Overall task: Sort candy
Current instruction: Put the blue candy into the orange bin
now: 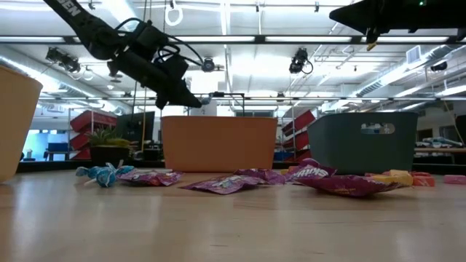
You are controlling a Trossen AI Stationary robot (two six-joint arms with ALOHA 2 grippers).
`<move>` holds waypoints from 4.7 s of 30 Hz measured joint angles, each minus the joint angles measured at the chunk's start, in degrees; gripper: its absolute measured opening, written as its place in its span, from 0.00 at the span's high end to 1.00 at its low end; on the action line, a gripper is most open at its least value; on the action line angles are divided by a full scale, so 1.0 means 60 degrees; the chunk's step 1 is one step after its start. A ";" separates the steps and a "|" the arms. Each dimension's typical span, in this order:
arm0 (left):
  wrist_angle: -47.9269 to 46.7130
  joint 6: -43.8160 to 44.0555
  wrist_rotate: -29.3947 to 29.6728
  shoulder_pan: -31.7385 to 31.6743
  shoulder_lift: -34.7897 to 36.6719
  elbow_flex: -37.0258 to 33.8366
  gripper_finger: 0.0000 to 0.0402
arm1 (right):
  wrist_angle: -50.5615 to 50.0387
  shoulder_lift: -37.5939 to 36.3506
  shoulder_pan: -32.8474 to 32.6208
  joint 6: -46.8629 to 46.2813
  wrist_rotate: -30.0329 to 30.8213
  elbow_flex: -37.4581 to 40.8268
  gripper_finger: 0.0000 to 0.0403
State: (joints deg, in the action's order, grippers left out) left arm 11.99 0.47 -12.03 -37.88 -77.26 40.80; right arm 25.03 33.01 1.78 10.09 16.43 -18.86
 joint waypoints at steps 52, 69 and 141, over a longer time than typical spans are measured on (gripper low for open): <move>-0.1134 0.0492 0.0807 -0.0064 -0.0007 -0.0015 0.86 | -0.0115 0.0001 -0.0004 -0.0004 0.0000 -0.0003 1.00; -0.0241 0.0838 0.0117 0.0444 0.0185 -0.0015 0.86 | -0.0129 0.0001 -0.0004 -0.0004 0.0000 -0.0001 1.00; -0.2392 0.1997 0.2099 0.6210 0.1680 -0.2464 0.86 | -0.0226 0.0001 -0.0006 0.0000 0.0000 -0.0003 1.00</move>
State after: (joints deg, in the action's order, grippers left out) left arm -2.36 12.45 0.56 -0.62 -67.18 26.01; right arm 23.67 33.01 1.74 10.09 16.43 -18.87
